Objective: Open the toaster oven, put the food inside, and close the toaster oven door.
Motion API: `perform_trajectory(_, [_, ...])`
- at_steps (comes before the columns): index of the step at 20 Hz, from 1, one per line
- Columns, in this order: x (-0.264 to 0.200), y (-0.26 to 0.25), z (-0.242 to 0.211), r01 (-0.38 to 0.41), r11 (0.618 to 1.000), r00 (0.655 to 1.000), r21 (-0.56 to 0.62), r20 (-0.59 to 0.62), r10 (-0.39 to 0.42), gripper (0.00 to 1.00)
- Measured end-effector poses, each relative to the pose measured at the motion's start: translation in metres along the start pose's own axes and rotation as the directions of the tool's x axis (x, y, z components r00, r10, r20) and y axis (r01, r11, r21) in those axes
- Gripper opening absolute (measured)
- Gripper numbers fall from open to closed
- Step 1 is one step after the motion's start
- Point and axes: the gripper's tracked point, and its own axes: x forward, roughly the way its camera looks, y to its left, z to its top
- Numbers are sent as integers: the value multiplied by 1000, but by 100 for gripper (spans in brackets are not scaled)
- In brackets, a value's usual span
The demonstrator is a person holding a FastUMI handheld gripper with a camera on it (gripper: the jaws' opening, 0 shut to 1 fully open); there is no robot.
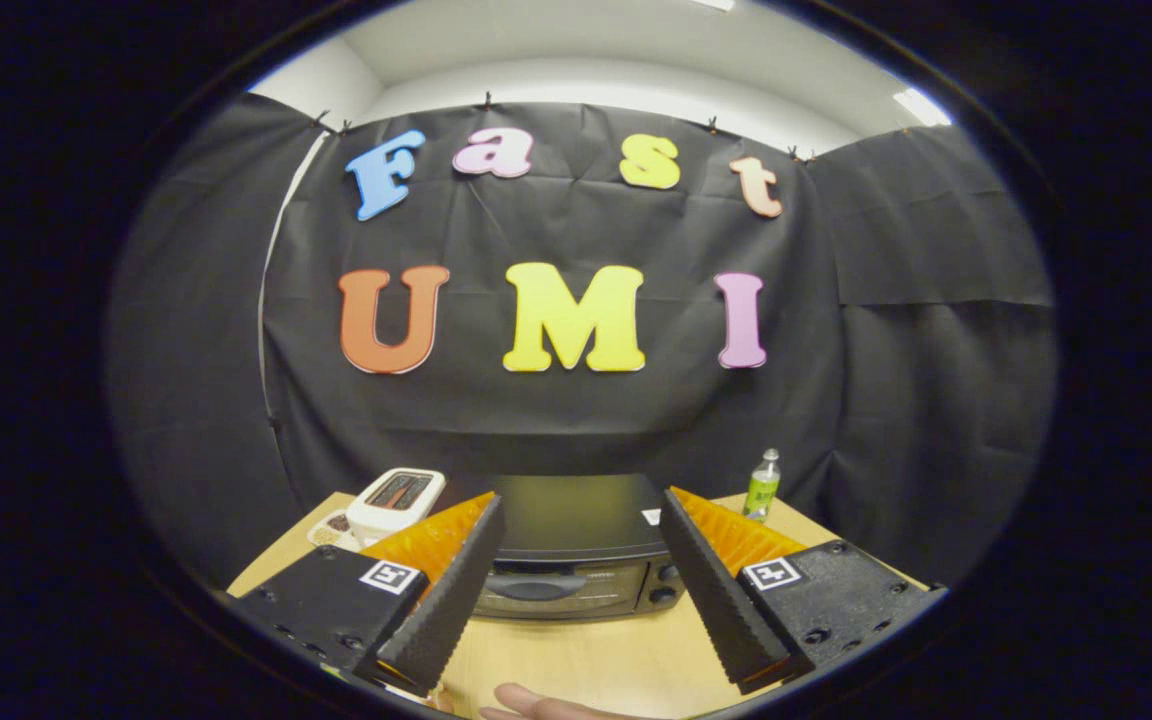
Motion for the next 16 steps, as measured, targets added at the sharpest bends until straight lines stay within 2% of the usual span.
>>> perform_trajectory(4, [66, 24, -46, -58, 998, 993, -7, -108, 57, 100])
perform_trajectory(8, [105, 31, -84, -49, 999, 984, -18, -171, 45, 100])
perform_trajectory(13, [123, 30, -120, -2, 998, 972, -62, -237, -13, 100])
perform_trajectory(16, [118, 34, -122, -5, 999, 975, -37, -222, -3, 100])
